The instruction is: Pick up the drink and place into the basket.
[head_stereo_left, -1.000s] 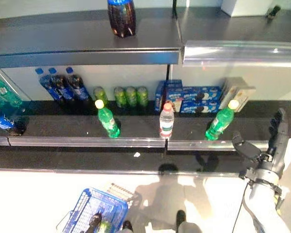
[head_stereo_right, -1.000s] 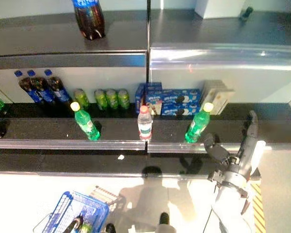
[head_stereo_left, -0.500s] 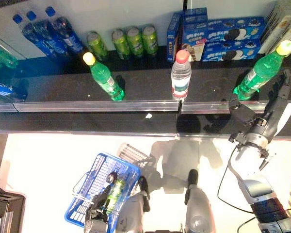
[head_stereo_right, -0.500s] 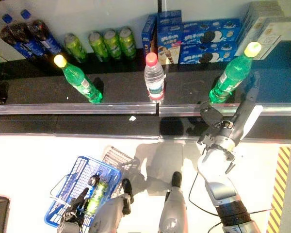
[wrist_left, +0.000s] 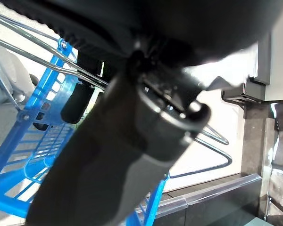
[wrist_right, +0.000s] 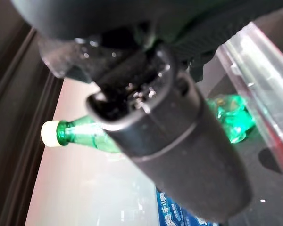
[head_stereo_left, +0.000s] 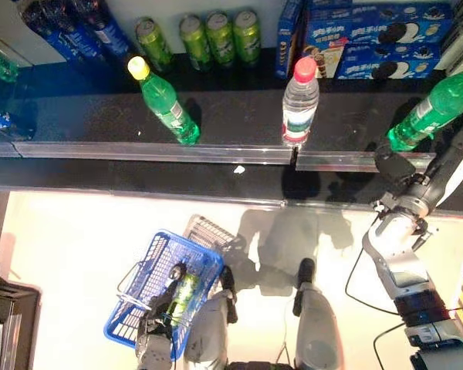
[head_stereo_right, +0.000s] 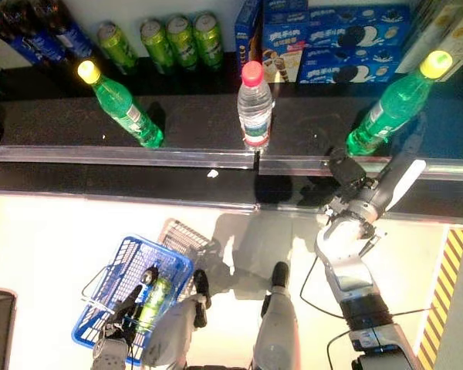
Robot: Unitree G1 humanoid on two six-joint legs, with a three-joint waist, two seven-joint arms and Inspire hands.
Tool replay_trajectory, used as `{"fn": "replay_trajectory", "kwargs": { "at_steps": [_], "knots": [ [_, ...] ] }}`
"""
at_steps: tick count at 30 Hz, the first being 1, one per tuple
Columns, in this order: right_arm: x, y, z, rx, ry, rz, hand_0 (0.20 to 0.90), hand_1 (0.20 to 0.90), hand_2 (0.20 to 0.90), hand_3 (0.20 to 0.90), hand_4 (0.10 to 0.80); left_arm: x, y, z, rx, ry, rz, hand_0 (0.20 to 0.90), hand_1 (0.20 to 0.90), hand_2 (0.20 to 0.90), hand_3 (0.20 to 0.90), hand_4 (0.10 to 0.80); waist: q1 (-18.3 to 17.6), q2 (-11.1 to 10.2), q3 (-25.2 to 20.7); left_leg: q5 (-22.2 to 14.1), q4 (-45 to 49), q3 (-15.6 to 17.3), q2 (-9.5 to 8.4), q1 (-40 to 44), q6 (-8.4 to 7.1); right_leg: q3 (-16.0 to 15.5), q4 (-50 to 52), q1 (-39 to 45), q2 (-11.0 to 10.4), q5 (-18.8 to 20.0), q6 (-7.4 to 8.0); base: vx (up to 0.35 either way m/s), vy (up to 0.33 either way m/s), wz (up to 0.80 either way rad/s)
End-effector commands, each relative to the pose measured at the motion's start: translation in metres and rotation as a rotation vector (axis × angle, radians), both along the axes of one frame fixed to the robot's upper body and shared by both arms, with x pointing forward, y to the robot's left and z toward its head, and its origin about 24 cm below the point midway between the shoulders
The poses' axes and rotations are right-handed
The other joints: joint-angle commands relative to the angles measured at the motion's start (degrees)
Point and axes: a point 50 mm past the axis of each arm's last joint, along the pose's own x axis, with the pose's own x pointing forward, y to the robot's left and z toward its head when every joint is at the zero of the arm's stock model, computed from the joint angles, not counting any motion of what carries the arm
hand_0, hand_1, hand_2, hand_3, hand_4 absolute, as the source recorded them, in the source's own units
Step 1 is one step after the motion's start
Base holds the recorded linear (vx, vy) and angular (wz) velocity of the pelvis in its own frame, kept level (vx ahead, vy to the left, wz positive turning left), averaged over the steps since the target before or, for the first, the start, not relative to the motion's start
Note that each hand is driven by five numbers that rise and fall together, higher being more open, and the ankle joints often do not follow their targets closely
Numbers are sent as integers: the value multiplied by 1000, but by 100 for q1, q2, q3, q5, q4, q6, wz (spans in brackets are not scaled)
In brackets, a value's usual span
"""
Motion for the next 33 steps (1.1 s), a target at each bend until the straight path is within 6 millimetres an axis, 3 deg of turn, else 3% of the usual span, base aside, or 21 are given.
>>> {"fn": "replay_trajectory", "kwargs": {
  "at_steps": [1, 20, 21, 22, 33],
  "knots": [
    [0, -1, 70, -41, -282, -12, 900, 900, 900, 900, 800, 12, 5, 17, 44, -160, -6, 300, 300, 300, 200, 100, -23, -68, -158, 491, 961, -453, 131, -507, -260, -153, 80, 233, 39, -243, -206, 0, 0, 0],
    [16, -29, 111, -44, -299, -127, 900, 900, 900, 900, 800, 22, 7, 21, 43, -158, -44, 300, 300, 300, 200, 100, 166, 45, -46, 584, 878, -576, 10, -614, -260, -190, 113, 110, 47, -222, -239, 0, -1, 0],
    [18, -33, 111, -45, -282, -140, 564, 564, 564, 507, 407, 22, 7, 21, 43, -156, -49, 300, 300, 300, 200, 100, 176, 52, -54, 592, 867, -575, 9, -604, -263, -195, 109, 117, 51, -228, -244, 0, 0, 0],
    [19, -36, 112, -45, -273, -153, 300, 300, 300, 200, 100, 23, 7, 21, 42, -158, -51, 300, 300, 300, 200, 100, 183, 53, -49, 595, 871, -570, 7, -608, -263, -201, 107, 121, 47, -228, -249, 0, 0, 0],
    [23, -85, 99, 40, -165, -264, 300, 300, 300, 200, 100, 22, 12, 21, 47, -150, -62, 300, 300, 300, 200, 100, 269, 83, -111, 499, 835, -581, -43, -561, -229, -244, 133, 144, 7, -233, -249, 1, 3, 2]
  ]
}}
